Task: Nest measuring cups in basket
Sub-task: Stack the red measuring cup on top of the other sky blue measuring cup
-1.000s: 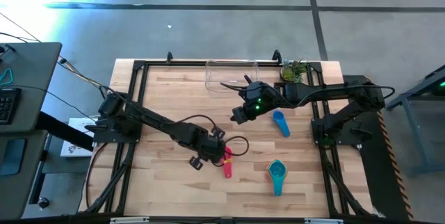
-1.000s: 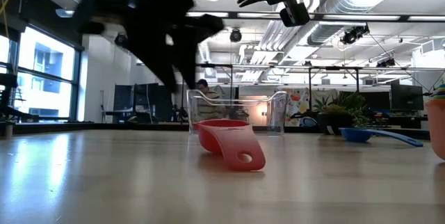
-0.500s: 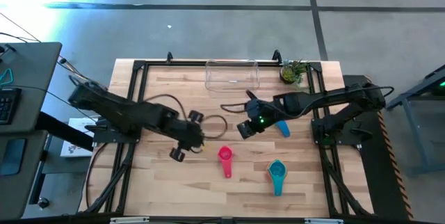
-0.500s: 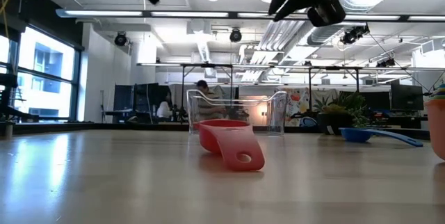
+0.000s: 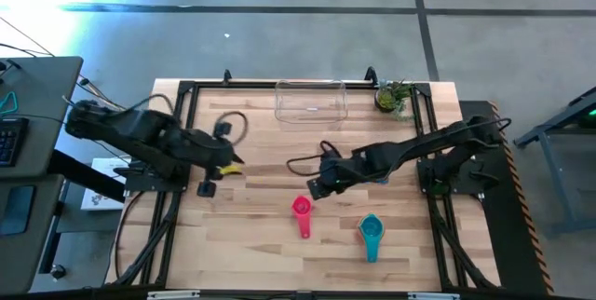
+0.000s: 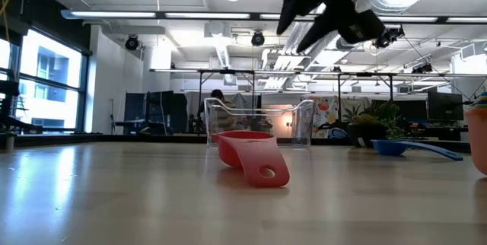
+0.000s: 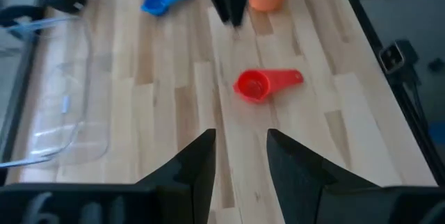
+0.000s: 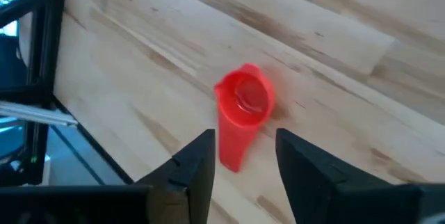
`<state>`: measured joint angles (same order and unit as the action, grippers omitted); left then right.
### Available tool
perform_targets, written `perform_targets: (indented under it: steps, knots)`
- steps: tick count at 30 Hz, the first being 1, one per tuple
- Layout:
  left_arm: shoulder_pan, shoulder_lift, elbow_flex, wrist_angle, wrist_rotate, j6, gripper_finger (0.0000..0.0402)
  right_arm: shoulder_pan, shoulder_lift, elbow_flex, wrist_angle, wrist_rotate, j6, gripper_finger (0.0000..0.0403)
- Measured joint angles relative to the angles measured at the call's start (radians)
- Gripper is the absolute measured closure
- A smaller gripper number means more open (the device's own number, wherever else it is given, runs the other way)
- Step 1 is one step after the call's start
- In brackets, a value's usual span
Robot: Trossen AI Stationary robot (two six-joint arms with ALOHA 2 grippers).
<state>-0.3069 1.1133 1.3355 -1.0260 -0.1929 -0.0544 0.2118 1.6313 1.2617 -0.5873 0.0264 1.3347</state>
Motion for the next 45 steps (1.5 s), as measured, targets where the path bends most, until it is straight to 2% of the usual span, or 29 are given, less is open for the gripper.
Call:
perform_targets:
  steps: [5,12,22,38,42,45]
  knots:
    - [0.0,-0.073,0.0,-0.025,-0.056,-0.043,0.0284,0.001,0.065,0.0,0.053,0.026,0.033,0.0266]
    - [0.0,-0.115,-0.001,-0.049,-0.08,-0.076,0.0284,0.001,0.144,0.0,0.087,0.025,0.038,0.0276]
    - [0.0,-0.114,-0.001,-0.06,-0.082,-0.075,0.0284,0.007,0.247,-0.001,0.155,-0.027,0.053,0.0277]
    - [0.0,-0.111,-0.001,-0.077,-0.084,-0.075,0.0284,0.018,0.326,-0.001,0.202,-0.02,0.062,0.0277]
    - [0.0,-0.111,-0.001,-0.078,-0.085,-0.074,0.0284,0.018,0.336,0.0,0.211,-0.026,0.079,0.0292]
    - [0.0,-0.111,-0.001,-0.078,-0.089,-0.074,0.0284,0.018,0.343,-0.001,0.208,-0.036,0.08,0.0321]
